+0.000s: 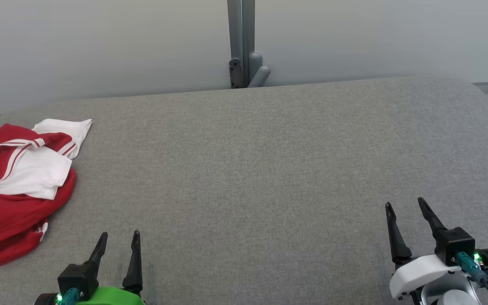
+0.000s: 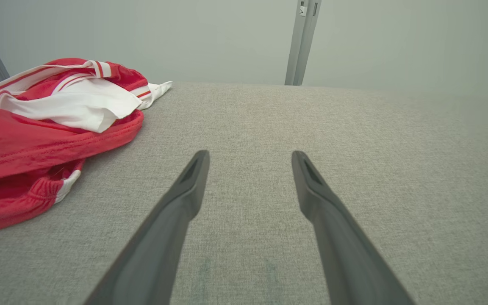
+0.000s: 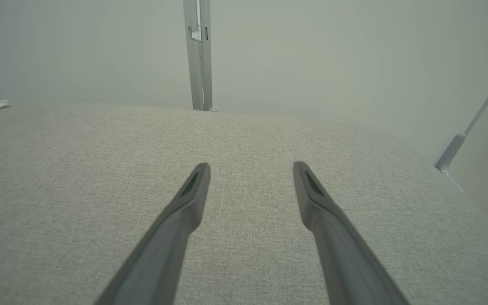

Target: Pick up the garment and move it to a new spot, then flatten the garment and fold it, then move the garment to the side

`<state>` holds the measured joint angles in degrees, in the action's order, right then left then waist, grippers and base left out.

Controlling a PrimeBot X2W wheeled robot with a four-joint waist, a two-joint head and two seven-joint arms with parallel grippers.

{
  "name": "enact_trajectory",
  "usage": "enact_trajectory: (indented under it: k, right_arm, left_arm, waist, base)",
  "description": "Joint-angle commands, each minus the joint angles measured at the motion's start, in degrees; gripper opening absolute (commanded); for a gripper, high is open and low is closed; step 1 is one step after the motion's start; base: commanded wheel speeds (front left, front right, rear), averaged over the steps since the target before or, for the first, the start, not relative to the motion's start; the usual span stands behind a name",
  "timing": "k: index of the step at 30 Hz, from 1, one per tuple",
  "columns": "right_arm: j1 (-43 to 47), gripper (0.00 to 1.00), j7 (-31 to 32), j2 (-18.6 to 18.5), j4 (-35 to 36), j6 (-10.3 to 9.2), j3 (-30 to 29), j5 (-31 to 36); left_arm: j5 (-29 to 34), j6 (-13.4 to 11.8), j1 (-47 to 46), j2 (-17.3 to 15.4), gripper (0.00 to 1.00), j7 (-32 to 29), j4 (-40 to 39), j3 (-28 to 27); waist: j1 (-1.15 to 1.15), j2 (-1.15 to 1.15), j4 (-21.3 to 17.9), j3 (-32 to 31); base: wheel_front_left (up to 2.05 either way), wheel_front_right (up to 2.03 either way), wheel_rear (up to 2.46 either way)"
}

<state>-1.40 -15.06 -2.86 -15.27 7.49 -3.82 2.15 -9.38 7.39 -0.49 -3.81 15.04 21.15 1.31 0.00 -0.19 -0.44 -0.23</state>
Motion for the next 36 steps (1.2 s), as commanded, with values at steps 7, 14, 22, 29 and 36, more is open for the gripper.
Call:
enact_trajectory:
  k: [7,14,22,29,36]
  right_arm:
    - [0.67,1.0,-0.18,-0.14,-0.34,0.0,0.3,-0.89]
    - [0.5,1.0,-0.18,-0.13,-0.42,0.0,0.34,-0.85]
    - [0.64,1.0,-0.18,-0.13,-0.43,0.0,0.45,-0.92]
    - [0.82,1.0,-0.18,-0.11,0.06,0.0,0.37,-1.39]
    - [0.95,1.0,-0.18,-0.1,0.11,0.0,1.1,-1.86]
  left_arm:
    - [-1.68,0.16,-0.2,0.27,1.0,0.21,0.44,-0.03]
    - [-1.73,0.16,-0.53,0.35,1.0,0.21,0.31,0.1]
    - [-1.55,0.16,-0.39,0.42,1.0,0.21,0.41,0.1]
    - [-1.23,0.16,-1.1,0.46,1.0,0.21,0.53,0.53]
    - [-1.21,0.16,-1.06,0.07,1.0,0.19,0.73,0.56]
  waist:
    - [0.0,0.19,-0.03,-0.01]
    - [0.0,0.19,-0.11,0.06]
    - [0.0,0.19,-0.16,0.0]
    - [0.0,0.19,1.04,0.04]
    - [0.0,0.19,6.24,-0.44]
  base:
    - [0.0,0.0,0.0]
    - [0.0,0.0,0.0]
    - [0.0,0.0,0.0]
    - [0.0,0.0,0.0]
    - [0.0,0.0,0.0]
